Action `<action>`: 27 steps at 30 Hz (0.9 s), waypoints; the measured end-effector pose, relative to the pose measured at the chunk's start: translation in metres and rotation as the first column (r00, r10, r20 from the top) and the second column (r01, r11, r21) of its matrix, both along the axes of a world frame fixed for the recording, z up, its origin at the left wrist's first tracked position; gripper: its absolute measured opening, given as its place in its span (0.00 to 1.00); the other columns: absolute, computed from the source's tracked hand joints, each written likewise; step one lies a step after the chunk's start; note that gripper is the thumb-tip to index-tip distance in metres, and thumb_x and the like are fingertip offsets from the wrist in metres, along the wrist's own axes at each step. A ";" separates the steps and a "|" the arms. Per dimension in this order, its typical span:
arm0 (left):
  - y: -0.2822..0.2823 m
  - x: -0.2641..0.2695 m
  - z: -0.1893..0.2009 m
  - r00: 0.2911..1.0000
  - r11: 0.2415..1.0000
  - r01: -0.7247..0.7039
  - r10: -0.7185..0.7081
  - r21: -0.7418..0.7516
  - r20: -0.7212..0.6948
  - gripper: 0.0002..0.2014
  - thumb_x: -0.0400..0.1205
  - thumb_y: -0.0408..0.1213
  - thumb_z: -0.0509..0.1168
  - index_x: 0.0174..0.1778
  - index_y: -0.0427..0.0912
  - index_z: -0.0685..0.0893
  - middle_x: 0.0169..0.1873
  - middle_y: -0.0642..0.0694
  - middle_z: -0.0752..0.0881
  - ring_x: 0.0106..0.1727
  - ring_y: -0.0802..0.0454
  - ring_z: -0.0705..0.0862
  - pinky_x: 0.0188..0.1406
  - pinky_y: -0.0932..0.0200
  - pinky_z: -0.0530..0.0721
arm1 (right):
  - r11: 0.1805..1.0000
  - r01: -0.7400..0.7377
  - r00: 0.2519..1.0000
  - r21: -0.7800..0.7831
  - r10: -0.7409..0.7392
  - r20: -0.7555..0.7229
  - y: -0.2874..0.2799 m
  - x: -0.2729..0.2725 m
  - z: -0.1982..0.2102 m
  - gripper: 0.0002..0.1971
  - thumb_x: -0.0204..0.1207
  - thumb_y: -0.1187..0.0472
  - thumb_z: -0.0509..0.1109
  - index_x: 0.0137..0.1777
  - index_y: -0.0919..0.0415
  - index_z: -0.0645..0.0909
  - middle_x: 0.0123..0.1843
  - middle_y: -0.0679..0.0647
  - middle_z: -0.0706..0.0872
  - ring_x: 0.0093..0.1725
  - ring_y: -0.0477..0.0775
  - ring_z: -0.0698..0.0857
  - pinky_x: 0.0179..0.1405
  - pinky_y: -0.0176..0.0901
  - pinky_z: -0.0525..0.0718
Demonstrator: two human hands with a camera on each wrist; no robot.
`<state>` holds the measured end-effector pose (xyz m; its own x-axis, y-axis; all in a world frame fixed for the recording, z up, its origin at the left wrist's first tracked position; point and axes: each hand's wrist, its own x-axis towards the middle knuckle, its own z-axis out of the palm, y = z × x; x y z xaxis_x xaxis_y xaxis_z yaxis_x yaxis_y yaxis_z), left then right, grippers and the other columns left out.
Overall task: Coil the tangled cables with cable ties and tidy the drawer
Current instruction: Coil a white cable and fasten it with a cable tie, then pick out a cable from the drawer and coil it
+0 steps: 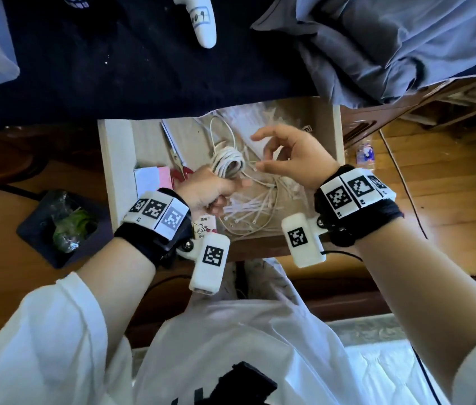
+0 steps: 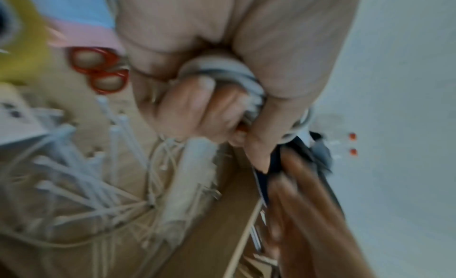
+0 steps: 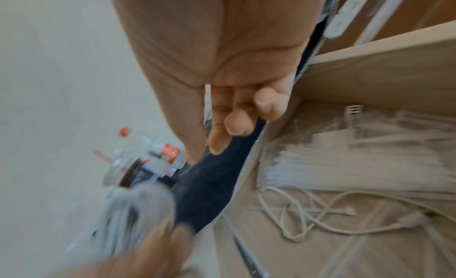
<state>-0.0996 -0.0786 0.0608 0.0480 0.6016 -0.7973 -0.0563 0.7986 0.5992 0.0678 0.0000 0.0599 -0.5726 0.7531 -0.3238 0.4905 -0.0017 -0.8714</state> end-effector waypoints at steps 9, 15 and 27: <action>-0.042 -0.030 -0.051 0.976 0.971 -0.218 0.216 -0.094 -0.038 0.10 0.79 0.37 0.68 0.34 0.43 0.76 0.14 0.54 0.66 0.12 0.60 0.62 0.11 0.71 0.60 | 0.907 0.375 0.922 -0.191 -0.342 0.184 -0.030 0.071 -0.061 0.10 0.78 0.74 0.63 0.57 0.72 0.79 0.21 0.45 0.80 0.17 0.37 0.76 0.17 0.23 0.70; -0.057 -0.023 -0.069 0.964 0.953 -0.261 0.250 -0.155 -0.086 0.14 0.81 0.37 0.67 0.30 0.43 0.74 0.13 0.54 0.65 0.12 0.61 0.60 0.12 0.71 0.56 | 0.856 0.453 0.889 -0.251 -0.411 0.203 -0.046 0.079 -0.080 0.10 0.79 0.76 0.60 0.58 0.74 0.78 0.25 0.50 0.80 0.17 0.35 0.76 0.17 0.23 0.70; -0.069 -0.027 -0.087 0.935 0.914 -0.353 0.352 -0.202 -0.039 0.11 0.81 0.37 0.66 0.34 0.44 0.73 0.13 0.55 0.64 0.11 0.61 0.60 0.11 0.71 0.56 | 0.834 0.455 0.866 -0.313 -0.332 0.375 -0.052 0.070 -0.116 0.06 0.79 0.69 0.63 0.50 0.63 0.81 0.31 0.53 0.79 0.22 0.40 0.78 0.19 0.27 0.75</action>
<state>-0.1263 -0.1477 -0.0261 -0.1393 0.4053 -0.9035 -0.3553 0.8312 0.4276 0.1380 -0.0516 -0.0560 -0.0854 0.6750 -0.7329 0.6060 -0.5487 -0.5760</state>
